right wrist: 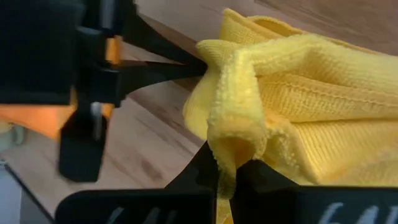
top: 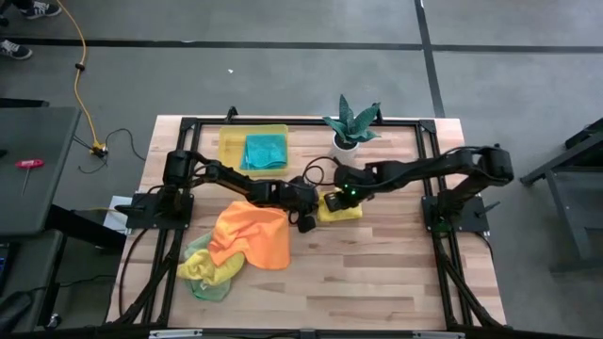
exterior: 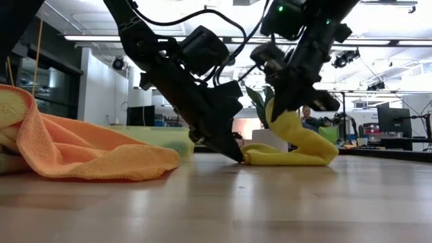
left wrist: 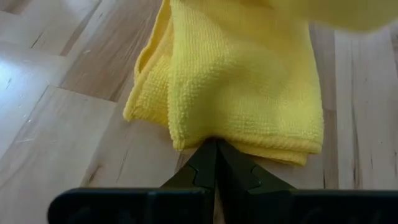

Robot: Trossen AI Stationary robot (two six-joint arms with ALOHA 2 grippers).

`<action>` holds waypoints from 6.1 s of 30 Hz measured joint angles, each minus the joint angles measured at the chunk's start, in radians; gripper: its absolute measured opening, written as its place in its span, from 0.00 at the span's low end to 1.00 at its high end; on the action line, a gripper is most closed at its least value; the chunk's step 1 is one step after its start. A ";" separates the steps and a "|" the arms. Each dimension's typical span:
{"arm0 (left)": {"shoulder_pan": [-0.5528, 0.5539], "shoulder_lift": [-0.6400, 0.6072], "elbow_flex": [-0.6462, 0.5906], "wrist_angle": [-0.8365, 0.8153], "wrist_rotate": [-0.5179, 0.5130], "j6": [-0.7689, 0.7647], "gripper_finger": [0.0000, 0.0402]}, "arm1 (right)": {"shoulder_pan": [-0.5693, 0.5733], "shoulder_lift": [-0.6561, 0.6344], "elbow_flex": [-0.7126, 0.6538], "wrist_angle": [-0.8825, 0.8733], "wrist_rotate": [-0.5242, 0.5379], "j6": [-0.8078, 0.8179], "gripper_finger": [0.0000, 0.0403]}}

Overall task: Fold microfiber towels
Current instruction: Fold the right yellow microfiber cloth, then stack the folded yellow microfiber cloth on top of the folded blue microfiber cloth in the bin

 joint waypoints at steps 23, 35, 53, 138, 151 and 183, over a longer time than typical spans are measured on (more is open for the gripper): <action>0.006 -0.002 0.000 -0.006 -0.023 0.018 0.00 | 0.000 -0.007 0.000 0.051 -0.060 -0.146 0.50; 0.072 -0.109 -0.001 -0.197 -0.016 0.114 0.00 | -0.024 -0.182 0.000 -0.284 0.014 -0.286 0.59; 0.099 -0.582 -0.303 0.034 0.077 -0.065 0.00 | -0.027 -0.513 -0.453 -0.038 0.064 -0.029 0.59; 0.136 -0.673 -0.155 -0.157 0.550 -0.044 0.76 | 0.079 0.226 0.767 -0.426 0.069 -1.313 0.00; 0.126 -0.673 -0.155 -0.166 0.536 -0.023 0.55 | 0.079 0.226 0.767 -0.416 0.066 -1.312 0.00; 0.753 -0.958 -0.184 -0.545 0.386 0.104 0.00 | -0.103 0.033 0.768 -0.649 0.297 -1.148 0.50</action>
